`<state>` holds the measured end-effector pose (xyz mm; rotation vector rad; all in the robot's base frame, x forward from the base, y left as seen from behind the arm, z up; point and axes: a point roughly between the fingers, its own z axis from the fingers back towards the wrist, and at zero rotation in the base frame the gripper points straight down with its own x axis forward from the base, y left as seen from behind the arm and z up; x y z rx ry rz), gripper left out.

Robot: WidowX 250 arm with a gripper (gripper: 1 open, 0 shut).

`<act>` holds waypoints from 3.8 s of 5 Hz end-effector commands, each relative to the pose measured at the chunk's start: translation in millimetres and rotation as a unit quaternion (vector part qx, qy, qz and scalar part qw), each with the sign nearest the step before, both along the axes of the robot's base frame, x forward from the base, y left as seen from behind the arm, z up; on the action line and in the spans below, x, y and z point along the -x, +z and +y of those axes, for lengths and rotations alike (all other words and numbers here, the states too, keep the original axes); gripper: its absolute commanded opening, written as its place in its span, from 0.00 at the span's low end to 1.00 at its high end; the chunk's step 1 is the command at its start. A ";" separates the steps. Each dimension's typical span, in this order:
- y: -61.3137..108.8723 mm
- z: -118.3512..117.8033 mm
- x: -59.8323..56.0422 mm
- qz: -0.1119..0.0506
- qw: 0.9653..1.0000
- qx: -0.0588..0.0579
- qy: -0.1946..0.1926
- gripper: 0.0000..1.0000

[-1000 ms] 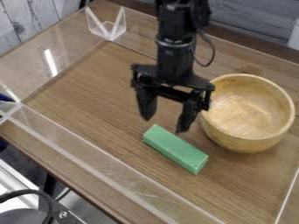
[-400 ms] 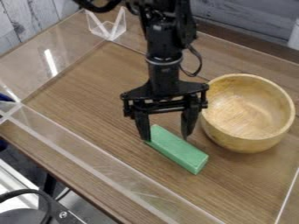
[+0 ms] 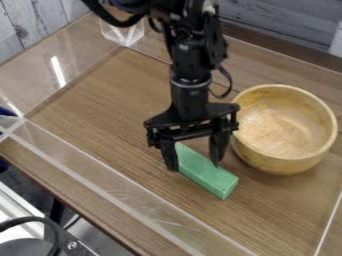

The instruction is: Put the green block in the brown bowl

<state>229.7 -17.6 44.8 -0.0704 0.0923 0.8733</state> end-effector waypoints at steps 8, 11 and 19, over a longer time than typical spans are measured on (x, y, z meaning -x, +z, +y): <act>-3.7 -12.0 -0.3 -0.012 1.000 -0.016 -0.013 1.00; -9.4 -13.6 2.1 -0.008 1.000 -0.020 -0.015 1.00; 5.2 -17.9 -8.2 -0.010 0.999 -0.013 -0.044 0.00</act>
